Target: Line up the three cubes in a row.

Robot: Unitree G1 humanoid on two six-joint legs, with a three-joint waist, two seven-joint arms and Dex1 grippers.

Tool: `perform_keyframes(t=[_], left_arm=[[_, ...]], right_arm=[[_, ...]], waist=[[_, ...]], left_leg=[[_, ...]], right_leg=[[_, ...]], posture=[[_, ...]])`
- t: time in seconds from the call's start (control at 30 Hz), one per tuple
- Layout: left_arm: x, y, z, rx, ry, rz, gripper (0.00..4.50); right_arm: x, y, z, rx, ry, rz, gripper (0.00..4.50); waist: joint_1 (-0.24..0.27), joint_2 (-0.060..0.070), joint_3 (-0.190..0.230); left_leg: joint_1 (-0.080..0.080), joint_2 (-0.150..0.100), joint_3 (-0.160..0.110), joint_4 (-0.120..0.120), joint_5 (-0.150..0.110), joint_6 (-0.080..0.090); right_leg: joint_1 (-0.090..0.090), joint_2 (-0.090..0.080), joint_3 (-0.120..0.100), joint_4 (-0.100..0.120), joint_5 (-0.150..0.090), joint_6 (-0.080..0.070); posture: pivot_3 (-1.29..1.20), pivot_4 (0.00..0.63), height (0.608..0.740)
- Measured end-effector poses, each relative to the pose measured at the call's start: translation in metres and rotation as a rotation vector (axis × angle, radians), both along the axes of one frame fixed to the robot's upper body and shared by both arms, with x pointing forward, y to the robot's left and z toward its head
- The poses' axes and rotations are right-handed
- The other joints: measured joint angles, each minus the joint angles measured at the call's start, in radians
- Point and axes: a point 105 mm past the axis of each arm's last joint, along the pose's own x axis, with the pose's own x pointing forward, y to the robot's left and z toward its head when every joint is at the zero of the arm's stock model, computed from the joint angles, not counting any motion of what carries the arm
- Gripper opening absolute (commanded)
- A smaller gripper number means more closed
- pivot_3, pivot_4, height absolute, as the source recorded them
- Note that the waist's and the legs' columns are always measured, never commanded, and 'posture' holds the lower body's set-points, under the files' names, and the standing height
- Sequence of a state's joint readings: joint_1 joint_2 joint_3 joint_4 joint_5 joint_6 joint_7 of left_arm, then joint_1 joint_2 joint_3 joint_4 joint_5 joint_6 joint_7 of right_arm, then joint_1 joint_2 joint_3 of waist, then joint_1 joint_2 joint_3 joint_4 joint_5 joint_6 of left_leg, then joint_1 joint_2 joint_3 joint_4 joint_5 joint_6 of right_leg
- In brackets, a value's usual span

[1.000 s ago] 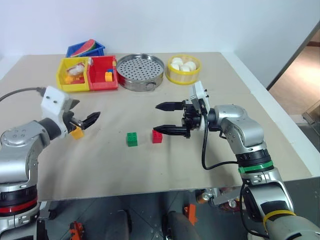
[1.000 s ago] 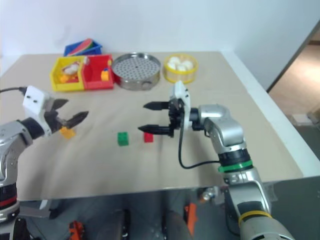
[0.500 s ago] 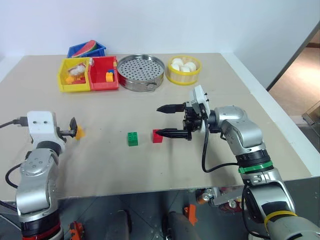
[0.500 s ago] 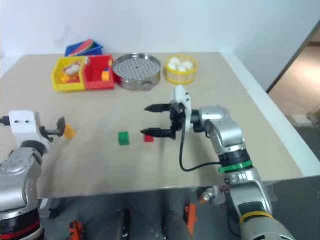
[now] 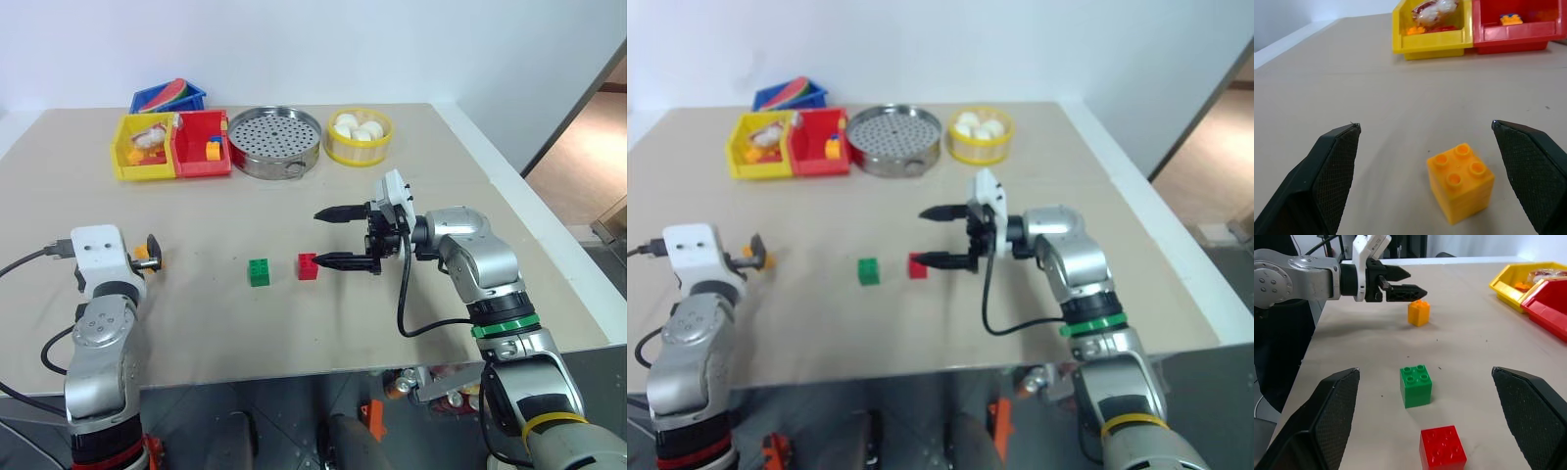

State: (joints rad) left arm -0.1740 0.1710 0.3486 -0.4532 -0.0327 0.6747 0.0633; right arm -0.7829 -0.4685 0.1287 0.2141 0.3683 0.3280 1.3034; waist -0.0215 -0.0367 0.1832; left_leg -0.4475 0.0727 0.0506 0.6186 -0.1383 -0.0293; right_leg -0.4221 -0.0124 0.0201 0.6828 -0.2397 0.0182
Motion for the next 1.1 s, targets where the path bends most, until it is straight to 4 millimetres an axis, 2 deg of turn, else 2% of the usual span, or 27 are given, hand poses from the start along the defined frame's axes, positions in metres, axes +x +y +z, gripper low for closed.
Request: perform_keyframes(t=[0.27,0.6,0.63,0.67,0.8,0.9,1.1], left_arm=[[0.008,-0.009,-0.016,-0.053,0.051,-0.008,4.44],[0.014,-0.008,-0.035,-0.096,0.134,0.008,4.44],[0.015,-0.008,-0.036,-0.100,0.142,0.005,3.94],[0.015,-0.008,-0.039,-0.106,0.153,0.003,3.76],[0.017,-0.009,-0.043,-0.118,0.171,0.000,2.27],[0.020,-0.010,-0.042,-0.126,0.167,-0.003,1.37],[0.022,-0.005,-0.042,-0.113,0.175,-0.013,1.30]], right_arm=[[0.001,-0.001,-0.001,-0.010,-0.003,-0.008,4.50],[0.002,-0.005,0.000,-0.022,-0.011,-0.025,4.50],[0.002,-0.006,0.000,-0.023,-0.012,-0.030,4.50],[0.003,-0.006,0.001,-0.024,-0.014,-0.033,4.50],[0.002,-0.006,0.002,-0.027,-0.024,-0.035,4.50],[0.002,-0.007,0.002,-0.027,-0.024,-0.038,4.50],[0.002,-0.007,0.002,-0.028,-0.025,-0.039,4.50]], waist=[[0.000,0.000,0.000],[0.000,0.000,0.000],[0.000,0.000,0.000],[0.000,0.000,0.000],[0.000,0.000,0.000],[0.000,0.000,0.000],[0.000,0.000,0.000]], left_leg=[[0.000,0.000,0.000,0.000,0.000,0.000],[0.000,0.000,0.000,0.000,0.000,0.000],[0.000,0.000,0.000,0.000,0.000,0.000],[0.000,0.000,0.000,0.000,0.000,0.000],[0.000,0.000,0.000,0.000,0.000,0.000],[0.000,0.000,0.000,0.000,0.000,0.000],[0.000,0.000,0.000,-0.001,0.000,0.000]], right_leg=[[0.000,0.000,0.000,0.000,0.000,0.000],[0.000,0.000,0.000,-0.001,0.000,0.000],[0.000,0.000,0.000,-0.001,0.000,0.000],[0.000,0.000,0.000,-0.001,0.000,0.000],[0.000,0.000,0.000,-0.001,0.000,0.000],[0.000,0.000,0.000,-0.001,0.000,0.000],[-0.001,0.000,0.000,-0.001,0.000,0.000]], posture=[[0.00,0.150,0.740],[0.00,0.150,0.740],[0.00,0.150,0.740],[0.00,0.150,0.740],[0.00,0.150,0.740],[0.00,0.150,0.740],[0.00,0.150,0.740]])
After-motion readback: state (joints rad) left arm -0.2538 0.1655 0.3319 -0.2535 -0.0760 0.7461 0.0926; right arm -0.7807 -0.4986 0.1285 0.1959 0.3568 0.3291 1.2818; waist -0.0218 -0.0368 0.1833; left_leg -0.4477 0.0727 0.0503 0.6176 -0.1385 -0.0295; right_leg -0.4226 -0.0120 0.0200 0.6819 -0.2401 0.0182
